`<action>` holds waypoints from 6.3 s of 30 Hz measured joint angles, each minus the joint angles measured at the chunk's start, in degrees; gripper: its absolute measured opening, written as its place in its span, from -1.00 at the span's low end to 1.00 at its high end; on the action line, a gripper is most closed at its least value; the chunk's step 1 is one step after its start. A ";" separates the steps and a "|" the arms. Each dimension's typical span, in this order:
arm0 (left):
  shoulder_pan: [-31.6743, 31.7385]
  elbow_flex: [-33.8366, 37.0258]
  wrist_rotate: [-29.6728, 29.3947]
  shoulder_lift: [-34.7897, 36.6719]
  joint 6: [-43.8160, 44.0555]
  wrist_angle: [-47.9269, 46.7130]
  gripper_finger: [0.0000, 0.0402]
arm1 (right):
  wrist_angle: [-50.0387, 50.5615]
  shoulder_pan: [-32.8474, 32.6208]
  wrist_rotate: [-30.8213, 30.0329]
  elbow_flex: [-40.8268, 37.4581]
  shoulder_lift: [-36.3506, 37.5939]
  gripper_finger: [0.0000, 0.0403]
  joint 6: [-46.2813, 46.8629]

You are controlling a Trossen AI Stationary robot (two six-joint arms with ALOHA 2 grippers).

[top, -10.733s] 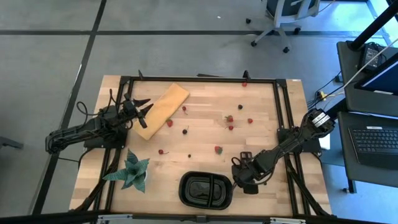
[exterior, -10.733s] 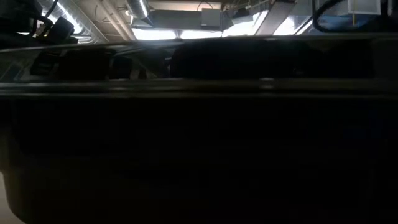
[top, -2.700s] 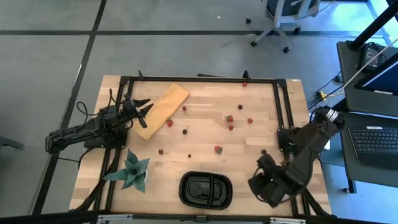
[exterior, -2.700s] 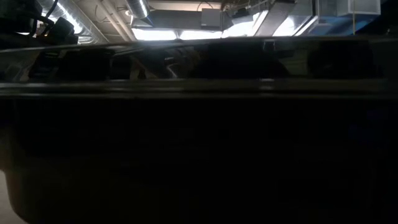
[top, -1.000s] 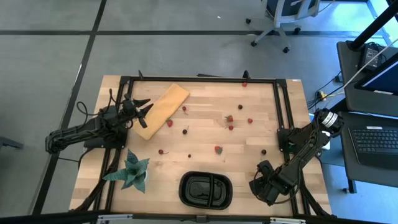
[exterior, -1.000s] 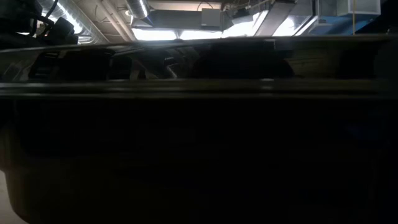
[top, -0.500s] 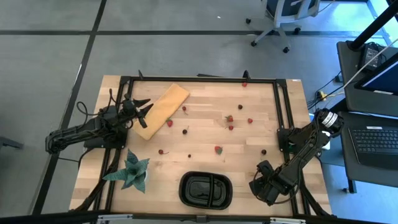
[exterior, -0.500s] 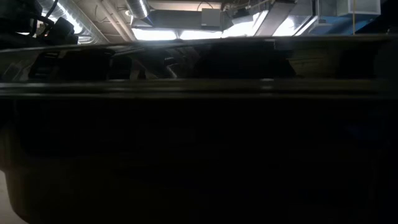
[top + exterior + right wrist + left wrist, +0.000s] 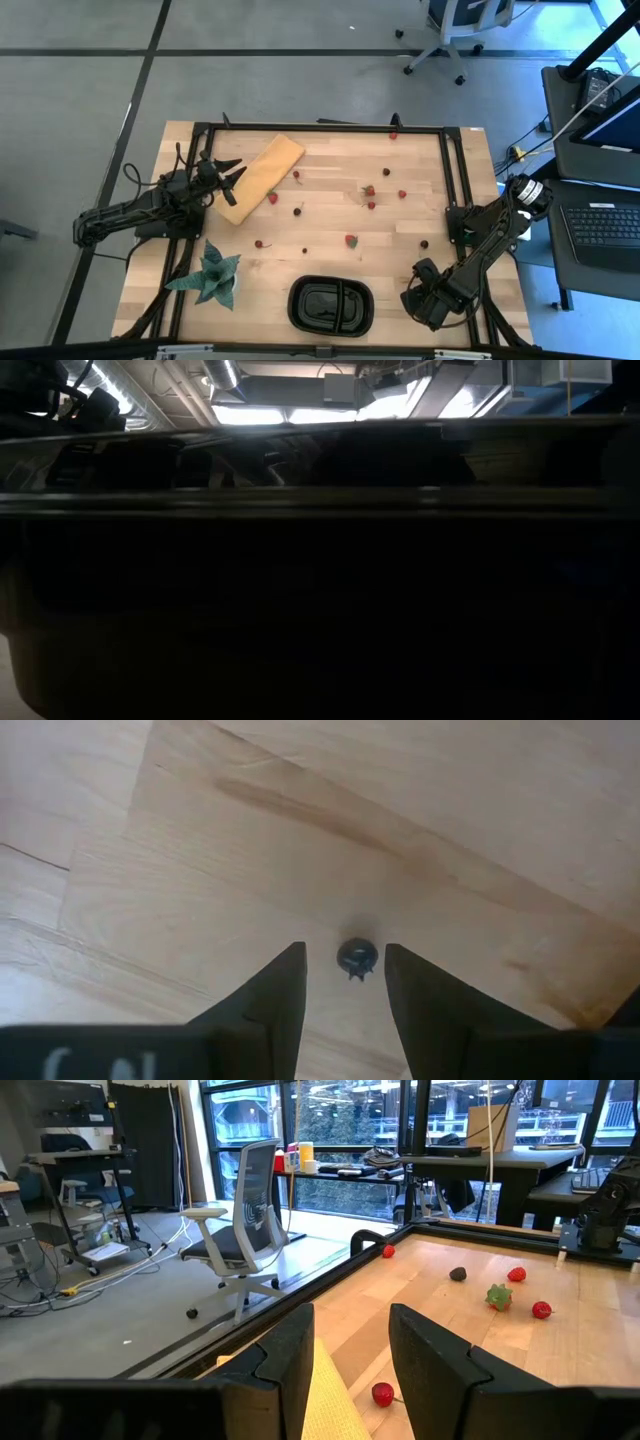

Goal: Pick and placing Produce into tupperware
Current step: Put the right blueberry into the black container

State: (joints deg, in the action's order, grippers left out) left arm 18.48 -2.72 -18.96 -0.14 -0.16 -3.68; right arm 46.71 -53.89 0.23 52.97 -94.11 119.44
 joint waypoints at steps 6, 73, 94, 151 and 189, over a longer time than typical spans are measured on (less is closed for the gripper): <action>0.00 -0.01 -0.01 0.00 0.01 0.00 -0.38 | -0.16 0.00 0.01 0.00 0.00 -0.30 0.00; -0.01 -0.01 0.00 -0.01 0.11 0.01 -0.38 | -4.15 4.26 1.26 6.76 -0.17 -0.71 -11.29; -0.01 0.00 -0.01 -0.01 0.19 0.01 -0.38 | -6.15 22.12 -6.28 21.87 -0.07 -0.71 -51.00; 0.00 0.00 0.00 0.00 0.06 0.00 -0.38 | -15.20 16.65 -2.97 29.03 -20.57 -0.71 -74.69; -0.01 0.00 0.00 0.00 1.57 0.00 -0.38 | -14.74 16.72 -2.91 28.06 -20.57 -0.64 -71.71</action>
State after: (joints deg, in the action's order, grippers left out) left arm 18.47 -2.72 -18.96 -0.15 1.41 -3.68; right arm 31.97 -37.17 -2.68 81.03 -114.67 47.72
